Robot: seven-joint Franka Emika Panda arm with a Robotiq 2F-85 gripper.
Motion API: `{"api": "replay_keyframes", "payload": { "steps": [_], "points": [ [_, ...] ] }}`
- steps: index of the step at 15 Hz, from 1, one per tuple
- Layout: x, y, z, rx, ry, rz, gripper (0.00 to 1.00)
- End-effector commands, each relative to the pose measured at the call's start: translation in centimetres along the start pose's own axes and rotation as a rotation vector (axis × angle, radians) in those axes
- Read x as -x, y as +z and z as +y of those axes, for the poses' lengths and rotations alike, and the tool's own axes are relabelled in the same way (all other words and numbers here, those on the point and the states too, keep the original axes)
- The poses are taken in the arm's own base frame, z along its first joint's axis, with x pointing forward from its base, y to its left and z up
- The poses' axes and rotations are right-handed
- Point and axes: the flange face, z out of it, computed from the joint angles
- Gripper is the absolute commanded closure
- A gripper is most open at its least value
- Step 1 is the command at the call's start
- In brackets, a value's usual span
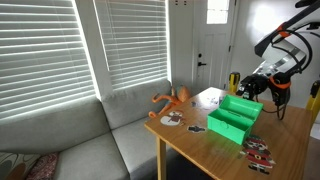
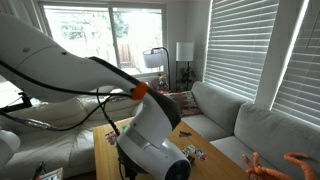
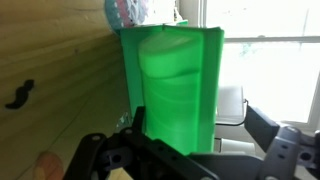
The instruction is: Open the green lunch box and put the toy car inside
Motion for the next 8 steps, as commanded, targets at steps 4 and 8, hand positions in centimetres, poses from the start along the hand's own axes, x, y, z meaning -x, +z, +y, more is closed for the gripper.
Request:
{"api": "replay_keyframes", "payload": {
  "steps": [4,8],
  "points": [
    [-0.1,-1.6,-1.9,0.164,0.056,-0.016,0.0],
    [-0.2,-2.4,-2.6,0.237,0.089,-0.01,0.0]
  ]
}}
